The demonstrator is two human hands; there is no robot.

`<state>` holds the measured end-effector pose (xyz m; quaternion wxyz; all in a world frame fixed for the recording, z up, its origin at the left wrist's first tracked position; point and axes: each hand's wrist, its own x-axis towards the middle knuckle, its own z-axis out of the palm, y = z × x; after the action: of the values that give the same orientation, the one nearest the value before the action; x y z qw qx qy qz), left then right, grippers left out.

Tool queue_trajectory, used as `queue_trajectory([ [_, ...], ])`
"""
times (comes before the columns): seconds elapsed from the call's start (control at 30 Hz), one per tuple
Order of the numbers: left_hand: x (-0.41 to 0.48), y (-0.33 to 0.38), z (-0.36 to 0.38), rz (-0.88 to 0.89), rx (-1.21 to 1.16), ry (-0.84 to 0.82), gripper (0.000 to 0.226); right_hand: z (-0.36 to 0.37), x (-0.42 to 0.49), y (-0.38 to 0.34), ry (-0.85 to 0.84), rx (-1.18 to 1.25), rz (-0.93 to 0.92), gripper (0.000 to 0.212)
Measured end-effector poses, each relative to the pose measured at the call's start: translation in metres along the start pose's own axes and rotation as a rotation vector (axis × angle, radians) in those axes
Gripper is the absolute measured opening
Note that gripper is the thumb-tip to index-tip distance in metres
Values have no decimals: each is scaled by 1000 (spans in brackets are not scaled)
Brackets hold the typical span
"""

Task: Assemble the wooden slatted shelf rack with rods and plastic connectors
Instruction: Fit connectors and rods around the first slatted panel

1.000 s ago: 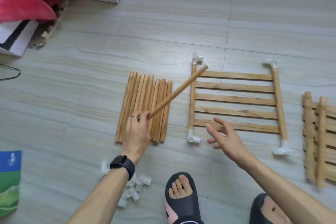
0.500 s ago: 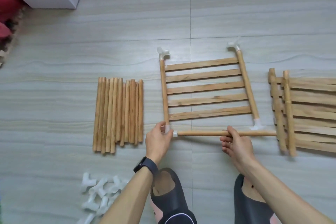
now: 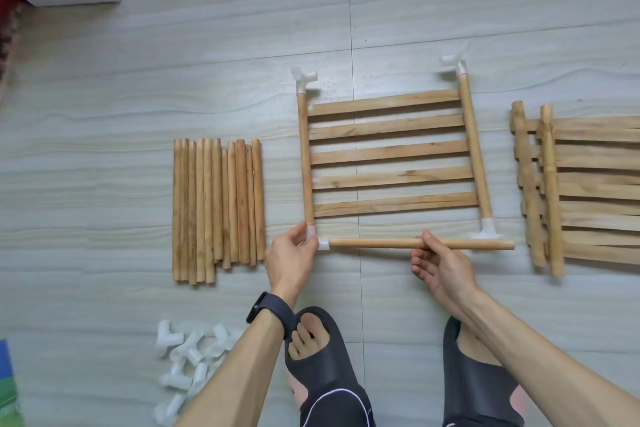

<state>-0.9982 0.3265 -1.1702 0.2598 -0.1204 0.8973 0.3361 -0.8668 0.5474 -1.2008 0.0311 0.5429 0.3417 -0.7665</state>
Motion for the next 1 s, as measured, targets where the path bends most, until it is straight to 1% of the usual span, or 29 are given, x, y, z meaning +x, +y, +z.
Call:
queue_trajectory([
  [0.1,3,-1,1,-25,-6,8,40,-2,-1,3,-13,56,62,23],
  [0.27,4,0,1,-57,-20,0,41,-5,-7,13,36,114,134,20],
  [0.43,1,1,2,-72,-45,-23,38,7,-5,15,70,93,110,19],
  [0.57,0,4,3,-85,-46,-12,38,13,-5,15,64,100,86,20],
  [0.7,-1,5,4,-79,-6,25,39,32,-5,19,63,127,135,20],
  [0.8,5,6,-4,-17,77,23,41,39,-7,17,25,96,177,21],
  [0.9,12,10,-8,105,228,-9,43,33,-9,4,-50,-56,194,33],
  [0.93,11,13,-5,179,313,2,46,31,-10,0,-81,-124,196,38],
  [1.0,4,22,8,410,511,21,51,20,-16,-6,-124,-283,208,45],
])
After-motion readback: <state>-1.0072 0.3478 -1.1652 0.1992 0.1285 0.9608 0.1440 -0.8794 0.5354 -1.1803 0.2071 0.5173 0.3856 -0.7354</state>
